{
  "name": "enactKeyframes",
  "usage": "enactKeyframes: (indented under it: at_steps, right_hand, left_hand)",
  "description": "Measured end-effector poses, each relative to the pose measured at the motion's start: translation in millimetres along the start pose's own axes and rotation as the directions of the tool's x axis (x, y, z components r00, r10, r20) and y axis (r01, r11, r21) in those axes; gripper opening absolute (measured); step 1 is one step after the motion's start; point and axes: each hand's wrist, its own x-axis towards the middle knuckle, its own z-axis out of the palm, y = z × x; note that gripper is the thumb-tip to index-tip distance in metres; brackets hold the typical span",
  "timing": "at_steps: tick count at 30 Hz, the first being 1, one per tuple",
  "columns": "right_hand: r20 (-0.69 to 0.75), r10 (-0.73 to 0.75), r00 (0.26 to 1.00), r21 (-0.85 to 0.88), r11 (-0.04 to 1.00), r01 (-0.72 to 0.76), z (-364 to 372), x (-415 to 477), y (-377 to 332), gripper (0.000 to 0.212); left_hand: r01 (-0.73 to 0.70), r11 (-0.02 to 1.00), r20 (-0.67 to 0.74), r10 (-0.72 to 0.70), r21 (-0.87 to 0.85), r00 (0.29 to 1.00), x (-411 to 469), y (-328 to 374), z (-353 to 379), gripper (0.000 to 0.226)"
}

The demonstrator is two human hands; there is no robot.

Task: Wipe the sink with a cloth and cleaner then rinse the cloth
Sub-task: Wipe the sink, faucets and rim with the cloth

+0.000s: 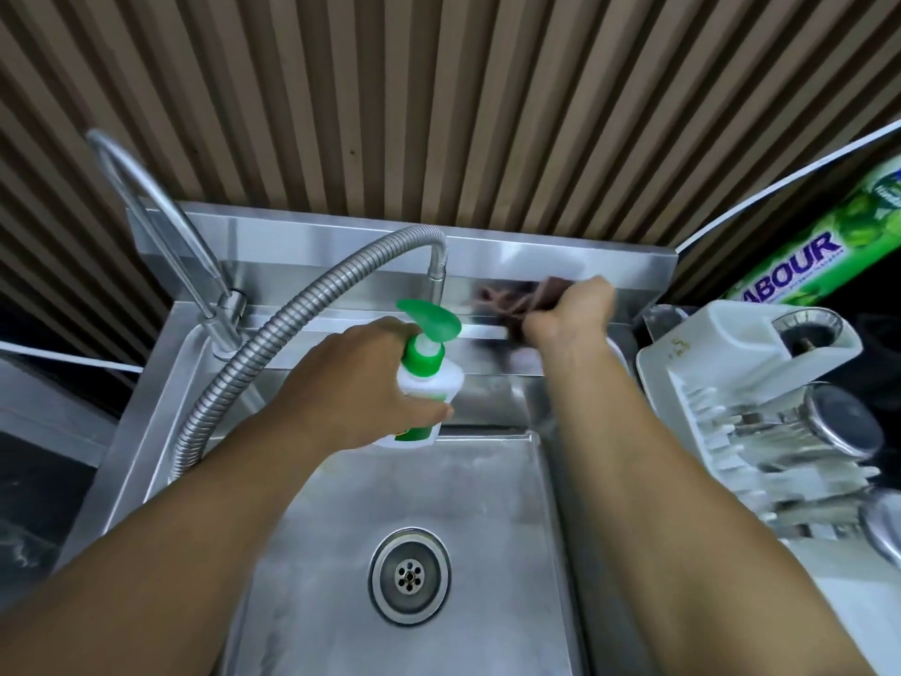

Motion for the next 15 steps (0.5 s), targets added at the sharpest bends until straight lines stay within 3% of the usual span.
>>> enactKeyframes:
  at_steps: [2, 4, 5, 6, 7, 10, 12, 13, 15]
  right_hand:
    - [-0.104, -0.093, 0.990, -0.098, 0.992, 0.083, -11, 23, -27, 0.051]
    - [-0.230, -0.338, 0.913, -0.411, 0.884, 0.224, -21, 41, -30, 0.066]
    - [-0.179, -0.521, 0.834, -0.637, 0.708, 0.305, -24, 44, -19, 0.071]
    - [-0.019, -0.642, 0.766, -0.797, 0.472, 0.376, -28, 42, 0, 0.072]
    - [0.173, -0.673, 0.719, -0.868, 0.241, 0.434, -36, 36, 22, 0.071]
    - [0.620, -0.461, 0.635, -0.784, -0.322, 0.531, -66, 11, 76, 0.069]
    - [0.806, -0.218, 0.550, -0.559, -0.586, 0.587, -83, 3, 91, 0.066]
    - [0.857, -0.098, 0.506, -0.436, -0.662, 0.609, -88, -1, 94, 0.067]
    - [0.892, 0.070, 0.447, -0.288, -0.674, 0.680, -94, -8, 96, 0.065]
  left_hand:
    - [0.001, 1.000, -0.005, -0.001, -0.005, 1.000, -2, 0, -1, 0.059]
    - [0.001, 1.000, -0.015, -0.001, 0.006, 1.000, -4, -3, 2, 0.061]
    - [0.000, 1.000, -0.023, 0.001, 0.005, 1.000, -5, -5, 3, 0.063]
    - [-0.006, 1.000, -0.036, 0.006, 0.001, 0.999, -7, -7, 4, 0.064]
    - [-0.011, 1.000, -0.051, 0.011, 0.002, 0.999, -8, -10, 6, 0.064]
    - [-0.014, 1.000, -0.084, 0.015, 0.020, 0.996, -11, -14, 6, 0.061]
    - [-0.011, 1.000, -0.106, 0.012, 0.010, 0.994, -12, -13, 5, 0.058]
    - [-0.013, 1.000, -0.117, 0.013, 0.001, 0.993, -12, -12, 4, 0.055]
    - [-0.009, 1.000, -0.118, 0.008, -0.014, 0.993, -12, -10, 4, 0.052]
